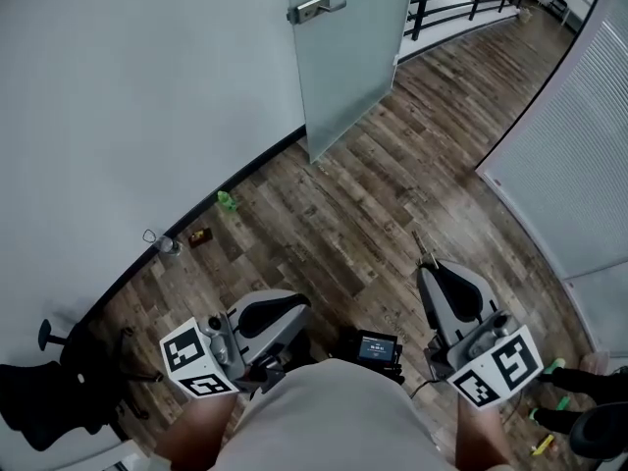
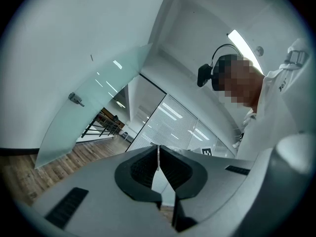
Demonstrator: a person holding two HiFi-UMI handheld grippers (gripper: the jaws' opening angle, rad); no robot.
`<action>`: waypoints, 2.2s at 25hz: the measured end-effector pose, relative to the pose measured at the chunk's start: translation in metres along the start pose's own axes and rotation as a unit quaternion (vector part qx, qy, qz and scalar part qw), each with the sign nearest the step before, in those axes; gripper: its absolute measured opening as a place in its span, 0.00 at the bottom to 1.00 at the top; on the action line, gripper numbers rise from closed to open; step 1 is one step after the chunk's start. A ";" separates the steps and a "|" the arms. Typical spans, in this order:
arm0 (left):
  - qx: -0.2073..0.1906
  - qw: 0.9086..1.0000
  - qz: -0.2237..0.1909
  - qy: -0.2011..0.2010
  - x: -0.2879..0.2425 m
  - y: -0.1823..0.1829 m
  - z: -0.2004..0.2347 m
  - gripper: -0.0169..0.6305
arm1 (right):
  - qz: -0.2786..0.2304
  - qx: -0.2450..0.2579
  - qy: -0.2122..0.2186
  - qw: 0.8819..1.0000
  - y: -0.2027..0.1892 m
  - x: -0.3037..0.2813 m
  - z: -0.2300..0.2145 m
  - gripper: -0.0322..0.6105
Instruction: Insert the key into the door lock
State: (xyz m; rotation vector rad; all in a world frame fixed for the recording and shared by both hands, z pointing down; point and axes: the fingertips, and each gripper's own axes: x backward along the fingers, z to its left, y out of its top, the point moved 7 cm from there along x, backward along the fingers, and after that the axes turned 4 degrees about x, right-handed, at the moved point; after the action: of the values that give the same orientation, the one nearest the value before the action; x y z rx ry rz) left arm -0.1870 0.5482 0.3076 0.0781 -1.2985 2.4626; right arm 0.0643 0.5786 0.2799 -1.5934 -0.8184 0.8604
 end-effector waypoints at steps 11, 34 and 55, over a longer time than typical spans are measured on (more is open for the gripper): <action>-0.019 0.999 0.000 0.028 -0.016 -0.008 0.005 0.05 | 0.019 0.003 0.021 1.000 -0.008 -0.002 -0.020 0.10; -0.017 0.996 0.000 0.085 -0.048 -0.009 0.036 0.05 | 0.041 -0.027 0.022 0.999 -0.016 -0.022 -0.076 0.10; -0.030 0.997 0.049 0.059 -0.046 0.110 0.196 0.05 | 0.035 -0.007 -0.019 0.999 0.020 -0.197 -0.082 0.10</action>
State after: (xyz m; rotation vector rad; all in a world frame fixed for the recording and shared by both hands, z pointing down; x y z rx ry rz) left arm -0.2029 0.3200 0.3245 -0.1487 -1.3546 2.4650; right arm 0.0380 0.3659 0.2932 -1.6296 -0.8011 0.9391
